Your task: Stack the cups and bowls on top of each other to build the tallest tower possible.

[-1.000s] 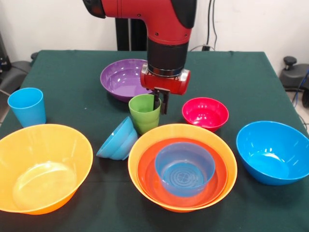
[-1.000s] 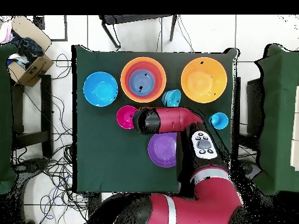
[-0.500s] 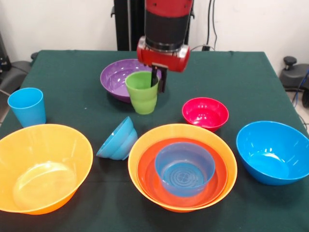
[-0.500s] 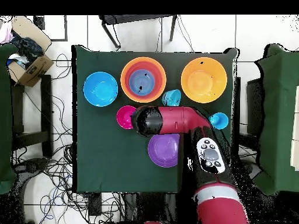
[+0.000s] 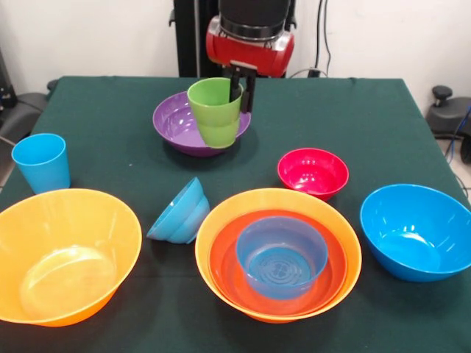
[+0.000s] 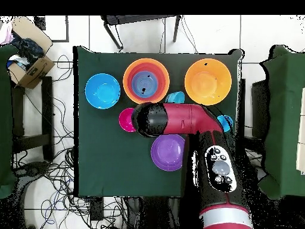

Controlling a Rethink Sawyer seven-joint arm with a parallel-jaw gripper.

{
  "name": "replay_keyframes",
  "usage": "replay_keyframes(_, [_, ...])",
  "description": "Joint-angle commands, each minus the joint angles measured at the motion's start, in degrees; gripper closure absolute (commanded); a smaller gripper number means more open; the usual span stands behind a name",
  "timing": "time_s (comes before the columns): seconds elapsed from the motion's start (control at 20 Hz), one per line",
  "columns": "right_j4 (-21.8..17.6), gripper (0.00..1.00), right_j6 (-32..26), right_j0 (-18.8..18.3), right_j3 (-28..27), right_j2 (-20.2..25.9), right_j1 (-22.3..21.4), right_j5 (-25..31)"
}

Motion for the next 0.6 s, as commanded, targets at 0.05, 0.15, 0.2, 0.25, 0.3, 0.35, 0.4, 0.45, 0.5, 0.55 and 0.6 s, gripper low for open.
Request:
replay_keyframes(0.05, [2.78,1.00,-2.73,1.75,-5.05,6.42,0.11,8.60])
replay_keyframes(0.15, [3.07,1.00,-2.08,2.35,-7.42,6.30,1.11,9.72])
replay_keyframes(0.2, [3.30,1.00,-1.77,2.73,-8.51,6.17,1.59,10.62])
replay_keyframes(0.25, [3.48,1.00,-1.31,3.10,-9.43,5.97,1.97,11.16])
replay_keyframes(0.3, [3.65,1.00,-0.86,3.47,-10.35,5.77,2.34,11.69])
replay_keyframes(0.35, [3.69,1.00,-0.52,3.85,-11.38,5.56,2.80,12.03])
replay_keyframes(0.4, [3.93,1.00,-0.12,4.22,-12.25,5.39,3.06,12.69])
replay_keyframes(0.45, [4.11,1.00,0.18,4.56,-13.40,5.26,3.53,13.49])
replay_keyframes(0.5, [4.04,1.00,0.29,4.95,-14.29,5.06,3.65,14.04])
replay_keyframes(0.55, [4.08,1.00,0.54,5.35,-15.61,4.86,4.09,14.82])
replay_keyframes(0.6, [4.06,1.00,0.73,5.74,-16.84,4.67,4.43,15.41])
